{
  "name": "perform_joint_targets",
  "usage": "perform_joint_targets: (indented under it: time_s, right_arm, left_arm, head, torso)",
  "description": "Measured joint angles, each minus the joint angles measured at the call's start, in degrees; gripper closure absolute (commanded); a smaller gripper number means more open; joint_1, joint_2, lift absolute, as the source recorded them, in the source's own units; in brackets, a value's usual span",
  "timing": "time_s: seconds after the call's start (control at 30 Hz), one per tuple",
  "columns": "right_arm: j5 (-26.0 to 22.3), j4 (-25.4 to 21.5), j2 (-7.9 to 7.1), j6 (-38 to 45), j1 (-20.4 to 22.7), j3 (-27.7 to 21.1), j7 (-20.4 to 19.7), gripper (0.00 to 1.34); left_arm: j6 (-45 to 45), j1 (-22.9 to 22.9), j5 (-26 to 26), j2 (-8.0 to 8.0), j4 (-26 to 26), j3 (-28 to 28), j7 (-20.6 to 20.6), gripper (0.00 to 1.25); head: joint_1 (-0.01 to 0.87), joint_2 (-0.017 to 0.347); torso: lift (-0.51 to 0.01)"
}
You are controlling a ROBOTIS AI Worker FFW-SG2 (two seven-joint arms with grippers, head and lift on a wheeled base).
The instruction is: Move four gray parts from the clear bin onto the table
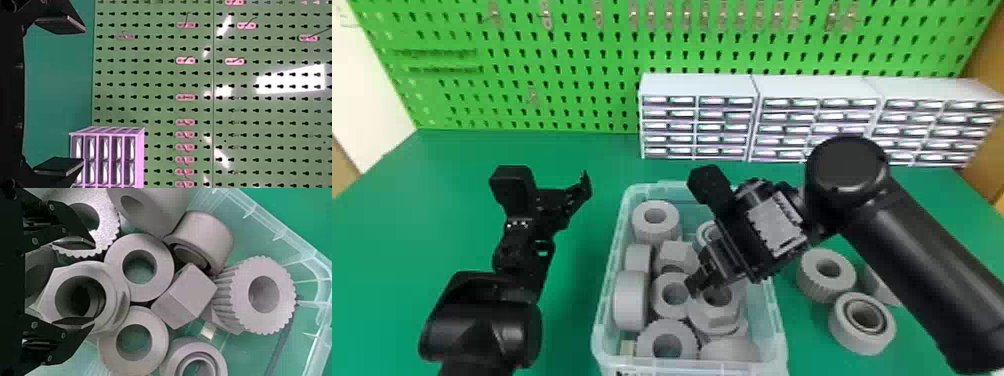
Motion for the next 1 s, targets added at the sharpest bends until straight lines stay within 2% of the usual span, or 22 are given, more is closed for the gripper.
perform_joint_targets:
  time_s: [0.5,1.0]
  right_arm:
    - [1.3,0.9,0.67,-3.5,-0.6,2.7,0.2,0.57]
    - [1.1,3.1,1.16,-5.4,-0.6,6.0,2.2,0.57]
  left_arm:
    - [-0.1,-0.7,0.5,0.06,0.3,-0.5,0.1,0.1]
    - [-0.1,-1.0,0.7,0.06,0.5,-0.7,0.1,0.1]
  head:
    - [0.693,0.072]
    - [0.693,0.072]
  torso:
    - [-0.052]
    - [-0.052]
